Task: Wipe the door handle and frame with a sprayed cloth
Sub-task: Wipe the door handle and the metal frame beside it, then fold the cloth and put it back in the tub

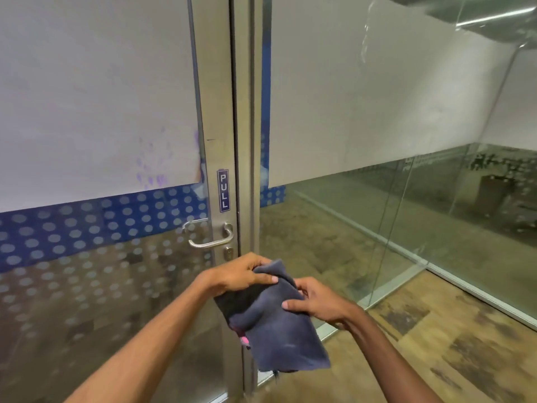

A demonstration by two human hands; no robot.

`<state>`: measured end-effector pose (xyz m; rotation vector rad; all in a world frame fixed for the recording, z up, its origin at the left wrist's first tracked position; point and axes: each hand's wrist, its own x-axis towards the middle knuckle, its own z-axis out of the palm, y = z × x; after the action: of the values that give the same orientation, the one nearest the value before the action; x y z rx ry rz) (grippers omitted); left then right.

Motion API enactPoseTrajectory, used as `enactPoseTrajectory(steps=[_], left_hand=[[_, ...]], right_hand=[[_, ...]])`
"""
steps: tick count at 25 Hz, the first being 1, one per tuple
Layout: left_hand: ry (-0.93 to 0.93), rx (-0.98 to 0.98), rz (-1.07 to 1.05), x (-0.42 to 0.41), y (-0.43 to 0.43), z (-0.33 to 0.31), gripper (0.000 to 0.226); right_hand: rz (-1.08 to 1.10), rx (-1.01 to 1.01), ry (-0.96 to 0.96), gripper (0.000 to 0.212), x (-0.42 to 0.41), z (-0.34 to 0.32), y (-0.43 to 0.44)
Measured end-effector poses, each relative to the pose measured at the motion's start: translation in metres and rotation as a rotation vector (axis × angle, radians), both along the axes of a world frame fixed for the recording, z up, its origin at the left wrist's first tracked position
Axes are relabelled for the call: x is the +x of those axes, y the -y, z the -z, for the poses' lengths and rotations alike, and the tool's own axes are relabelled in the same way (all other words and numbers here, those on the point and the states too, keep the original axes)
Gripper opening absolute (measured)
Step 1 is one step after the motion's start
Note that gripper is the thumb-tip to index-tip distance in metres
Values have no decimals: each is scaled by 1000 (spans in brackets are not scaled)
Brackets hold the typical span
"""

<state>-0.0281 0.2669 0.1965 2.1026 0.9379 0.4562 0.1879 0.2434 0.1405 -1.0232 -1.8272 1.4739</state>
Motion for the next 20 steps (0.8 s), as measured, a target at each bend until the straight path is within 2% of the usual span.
enactPoseTrajectory(steps=[2,4,5,7,8,10,13,15,17,20], left_hand=[[-15,145,-187,19,5,16,28],[115,128,-460,43,16,40,41],[264,37,-579,57,24,52,45],[564,-334,-754,86,35,79,51],[619,-566,-742,102,41,92,60],[708,-976,-474,137,58,116,83],[925,-1300,-147,193,89,132,88],[938,-1363,-53,230,105,130,88],[906,-1337,-3,266,120,125,90],[656,-1001,-16,325,156,117,61]], right_hand=[[98,-62,-81,22,17,5,23],[208,-99,-142,26,39,9,45],[264,-115,-173,29,51,11,55],[368,-151,-268,32,78,12,76],[404,-165,-328,32,92,11,87],[470,-188,-435,33,122,10,108],[603,-204,-528,33,168,10,142],[715,-199,-549,24,201,13,170],[838,-201,-534,22,235,18,201],[985,-204,-511,28,289,27,252]])
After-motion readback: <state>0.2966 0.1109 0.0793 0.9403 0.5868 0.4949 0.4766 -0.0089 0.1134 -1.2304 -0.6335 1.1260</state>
